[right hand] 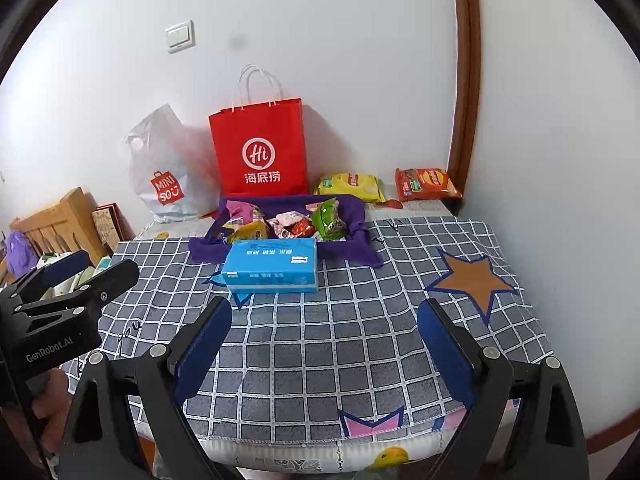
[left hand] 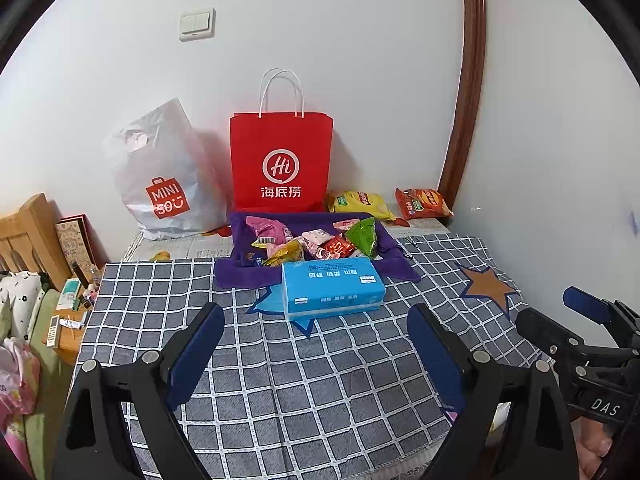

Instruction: Organize snacks

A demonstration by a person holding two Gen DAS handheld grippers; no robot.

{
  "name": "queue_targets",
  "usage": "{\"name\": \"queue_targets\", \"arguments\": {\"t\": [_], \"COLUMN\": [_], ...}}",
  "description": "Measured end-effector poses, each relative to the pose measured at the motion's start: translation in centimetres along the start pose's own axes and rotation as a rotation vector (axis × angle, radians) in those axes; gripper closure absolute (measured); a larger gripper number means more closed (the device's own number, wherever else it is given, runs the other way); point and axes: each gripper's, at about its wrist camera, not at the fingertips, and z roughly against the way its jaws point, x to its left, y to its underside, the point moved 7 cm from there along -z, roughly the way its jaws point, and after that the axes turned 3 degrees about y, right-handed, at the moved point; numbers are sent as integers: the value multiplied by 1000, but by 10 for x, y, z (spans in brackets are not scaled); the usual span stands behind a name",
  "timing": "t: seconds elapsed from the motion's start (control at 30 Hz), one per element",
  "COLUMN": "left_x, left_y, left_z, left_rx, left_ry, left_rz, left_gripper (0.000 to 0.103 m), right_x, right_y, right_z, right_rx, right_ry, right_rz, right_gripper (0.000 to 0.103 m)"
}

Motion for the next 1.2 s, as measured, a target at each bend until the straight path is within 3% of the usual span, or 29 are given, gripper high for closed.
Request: {"name": "queue_targets", "arguments": {"t": [1.2], "left_x": [2], "left_y": [3], "left_z": [0], "left_rx": [6], "left_ry": [7], "left_rz": [7], "left_gripper": [10], "right_x": [1], "right_y": [2], "right_z": [1], "right_rx": [-3], "right_ry": [-13], "right_rz": [2], "right_gripper": [10]}}
